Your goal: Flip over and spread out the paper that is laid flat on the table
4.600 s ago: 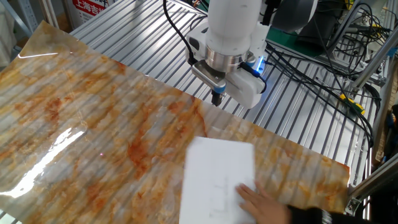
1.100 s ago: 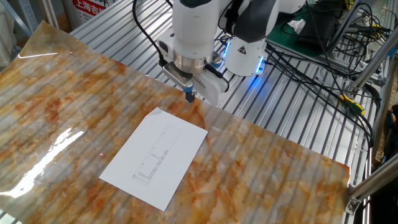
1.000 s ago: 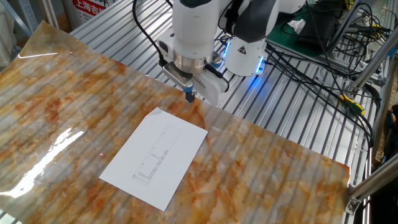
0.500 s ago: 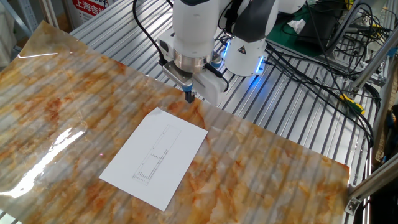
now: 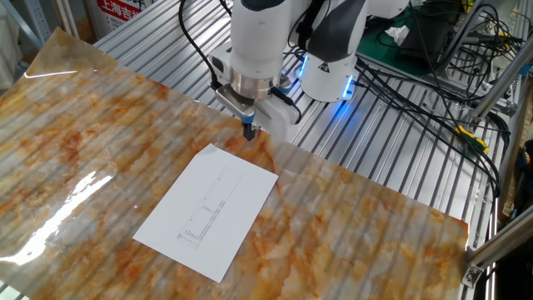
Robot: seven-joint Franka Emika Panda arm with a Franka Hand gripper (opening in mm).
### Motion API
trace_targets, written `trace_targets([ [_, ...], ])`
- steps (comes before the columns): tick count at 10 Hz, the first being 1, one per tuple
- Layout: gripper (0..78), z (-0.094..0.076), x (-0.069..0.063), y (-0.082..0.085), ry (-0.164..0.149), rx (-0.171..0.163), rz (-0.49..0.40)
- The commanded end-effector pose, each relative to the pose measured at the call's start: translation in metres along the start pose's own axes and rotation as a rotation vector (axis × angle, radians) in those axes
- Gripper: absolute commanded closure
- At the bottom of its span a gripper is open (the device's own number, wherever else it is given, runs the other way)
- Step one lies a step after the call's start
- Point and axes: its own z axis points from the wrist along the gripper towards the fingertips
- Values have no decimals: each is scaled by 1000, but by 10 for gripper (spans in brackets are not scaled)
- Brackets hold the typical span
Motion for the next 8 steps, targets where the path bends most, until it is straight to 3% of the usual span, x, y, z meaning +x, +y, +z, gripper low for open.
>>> trace_targets([
  [1,776,21,4,-19,-30,-9,-16],
  [8,776,38,0,-61,-45,-39,-43],
])
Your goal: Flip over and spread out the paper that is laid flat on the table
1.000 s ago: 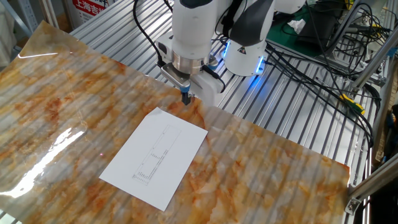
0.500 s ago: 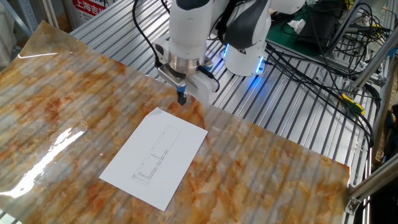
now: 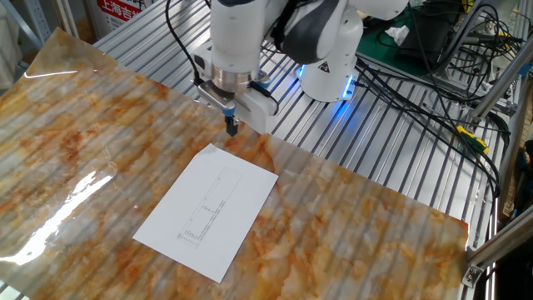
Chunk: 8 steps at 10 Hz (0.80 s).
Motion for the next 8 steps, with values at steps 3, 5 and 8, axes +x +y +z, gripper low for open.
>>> trace_targets([
  [3,776,18,3,-31,-43,-14,1],
  [5,776,23,3,-40,-48,-15,1],
  [8,776,30,3,-59,-69,-13,3],
])
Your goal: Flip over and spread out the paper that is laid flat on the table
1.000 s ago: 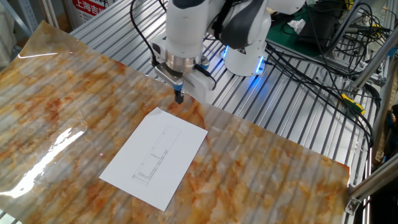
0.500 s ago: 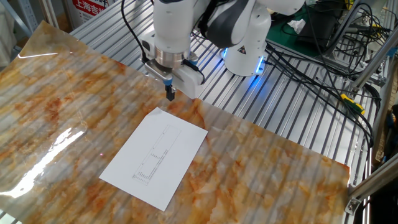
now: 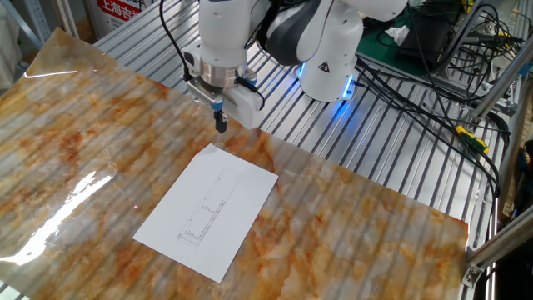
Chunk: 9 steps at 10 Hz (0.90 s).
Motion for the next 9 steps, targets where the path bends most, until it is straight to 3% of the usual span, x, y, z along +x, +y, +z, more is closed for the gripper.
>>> trace_targets([
  [1,776,10,0,-27,-35,0,-1],
  [4,776,15,0,-38,-44,0,9],
  [9,776,27,3,-42,-56,-4,76],
])
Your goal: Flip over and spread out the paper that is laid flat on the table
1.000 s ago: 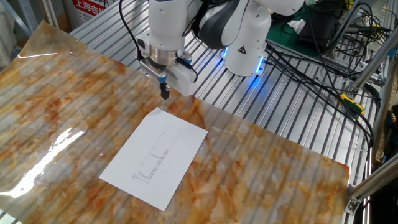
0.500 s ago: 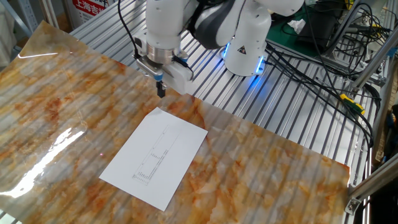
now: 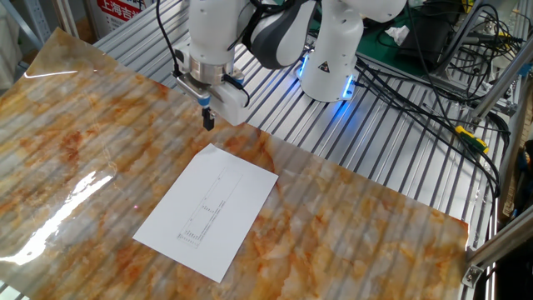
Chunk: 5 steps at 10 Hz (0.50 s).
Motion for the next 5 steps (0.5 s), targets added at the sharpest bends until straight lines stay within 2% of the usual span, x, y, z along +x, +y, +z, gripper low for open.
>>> trace_targets([
  [1,776,4,1,-1,-2,-2,45],
  [5,776,11,3,-3,4,-8,68],
])
